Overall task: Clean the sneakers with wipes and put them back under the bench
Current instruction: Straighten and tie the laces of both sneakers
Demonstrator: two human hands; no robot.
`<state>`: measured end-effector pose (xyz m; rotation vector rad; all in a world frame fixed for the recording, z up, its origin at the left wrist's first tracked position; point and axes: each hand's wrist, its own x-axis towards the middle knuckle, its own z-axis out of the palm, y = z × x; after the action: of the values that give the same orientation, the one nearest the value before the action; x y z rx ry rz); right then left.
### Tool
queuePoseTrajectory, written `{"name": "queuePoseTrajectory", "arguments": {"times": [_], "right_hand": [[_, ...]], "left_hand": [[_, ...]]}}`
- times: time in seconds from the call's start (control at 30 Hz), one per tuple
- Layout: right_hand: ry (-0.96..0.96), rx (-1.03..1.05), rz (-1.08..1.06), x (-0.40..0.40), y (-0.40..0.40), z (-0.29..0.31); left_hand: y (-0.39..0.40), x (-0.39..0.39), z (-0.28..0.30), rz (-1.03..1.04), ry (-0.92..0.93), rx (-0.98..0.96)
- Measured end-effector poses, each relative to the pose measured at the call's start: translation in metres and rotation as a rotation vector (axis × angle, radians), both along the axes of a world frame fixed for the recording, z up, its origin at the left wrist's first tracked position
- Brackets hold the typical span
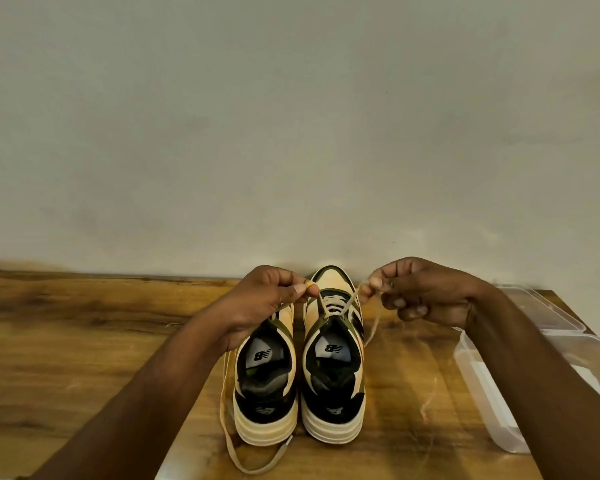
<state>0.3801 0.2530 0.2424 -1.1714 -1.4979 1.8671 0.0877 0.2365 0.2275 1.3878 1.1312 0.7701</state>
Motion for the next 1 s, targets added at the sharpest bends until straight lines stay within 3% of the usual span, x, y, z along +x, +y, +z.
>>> {"name": "queuePoseTrajectory", "arguments": {"times": [0.17, 0.53, 0.8, 1.0], "right_hand": [[0.112, -0.070, -0.236, -0.020, 0.004, -0.015], [0.136, -0.074, -0.460, -0.037, 0.004, -0.027], [0.090, -0.045, -0.522, -0.037, 0.005, -0.024], [0.046, 0.102, -0.558, -0.048, 0.000, -0.024]], "left_hand": [[-0.001, 0.024, -0.010, 0.126, -0.088, 0.055], [0.001, 0.063, -0.016, 0.336, -0.118, 0.208], [0.006, 0.066, -0.016, 0.300, -0.027, 0.275], [0.006, 0.055, -0.008, 0.212, 0.031, 0.258]]}}
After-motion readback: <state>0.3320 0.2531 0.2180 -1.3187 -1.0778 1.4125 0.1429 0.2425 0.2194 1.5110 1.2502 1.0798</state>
